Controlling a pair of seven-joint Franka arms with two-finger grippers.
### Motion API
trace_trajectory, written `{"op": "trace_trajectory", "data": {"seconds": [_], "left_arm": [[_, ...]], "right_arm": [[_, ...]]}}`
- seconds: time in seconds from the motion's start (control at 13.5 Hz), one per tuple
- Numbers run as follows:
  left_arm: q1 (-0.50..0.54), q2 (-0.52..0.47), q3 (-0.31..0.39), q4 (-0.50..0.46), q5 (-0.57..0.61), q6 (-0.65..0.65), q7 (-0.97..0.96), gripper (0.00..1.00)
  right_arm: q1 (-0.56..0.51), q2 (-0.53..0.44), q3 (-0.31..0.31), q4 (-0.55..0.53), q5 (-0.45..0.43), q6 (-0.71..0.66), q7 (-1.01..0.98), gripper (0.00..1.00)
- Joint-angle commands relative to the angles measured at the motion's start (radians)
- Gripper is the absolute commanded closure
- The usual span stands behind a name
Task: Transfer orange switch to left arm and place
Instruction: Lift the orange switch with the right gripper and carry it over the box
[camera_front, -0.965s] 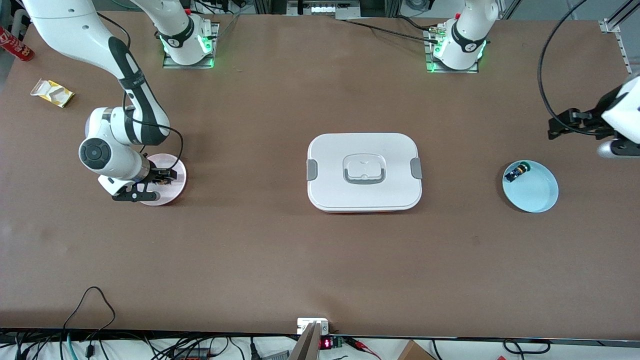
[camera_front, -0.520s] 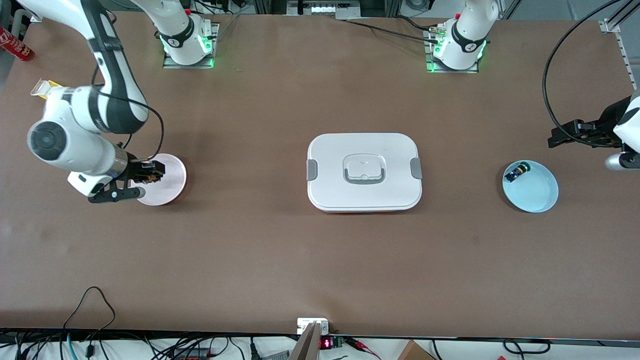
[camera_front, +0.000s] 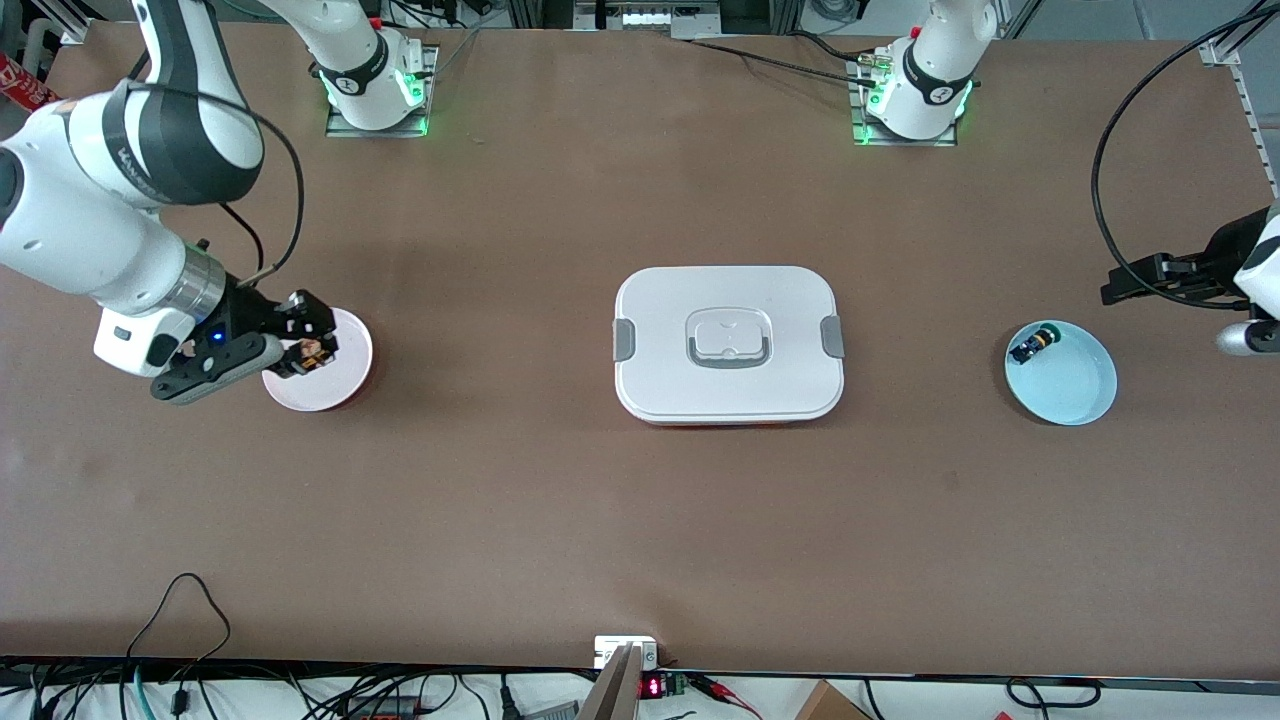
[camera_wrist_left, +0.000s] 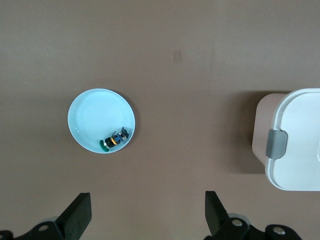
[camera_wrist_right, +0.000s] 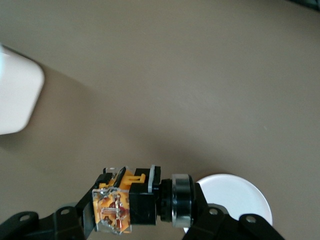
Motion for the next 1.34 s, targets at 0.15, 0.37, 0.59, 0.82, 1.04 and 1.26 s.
{"op": "trace_trajectory", "data": {"seconds": [0.15, 0.37, 0.59, 0.82, 1.04, 1.26], "left_arm": [[0.014, -0.052, -0.021, 0.005, -0.028, -0.018, 0.015, 0.0], [0.011, -0.084, -0.026, 0.043, -0.017, -0.024, 0.013, 0.0], [0.01, -0.082, -0.026, 0.042, -0.012, -0.03, 0.015, 0.0], [0.002, -0.073, -0.049, 0.043, -0.029, -0.033, 0.013, 0.0], [0.005, -0.056, -0.061, 0.051, -0.206, -0.042, 0.019, 0.0], [0.007, -0.009, -0.061, 0.039, -0.522, -0.068, 0.019, 0.0]], "right_arm": [[0.038, -0.03, 0.058, 0.094, 0.058, -0.001, -0.125, 1.0], [0.061, -0.041, 0.117, 0.13, 0.071, 0.008, -0.188, 1.0], [0.07, -0.044, 0.157, 0.128, 0.115, 0.105, -0.325, 1.0], [0.093, -0.035, 0.16, 0.122, 0.332, 0.12, -0.567, 1.0], [0.127, -0.023, 0.161, 0.116, 0.501, 0.105, -0.795, 1.0], [0.162, 0.017, 0.164, 0.119, 0.685, 0.103, -0.902, 1.0]]}}
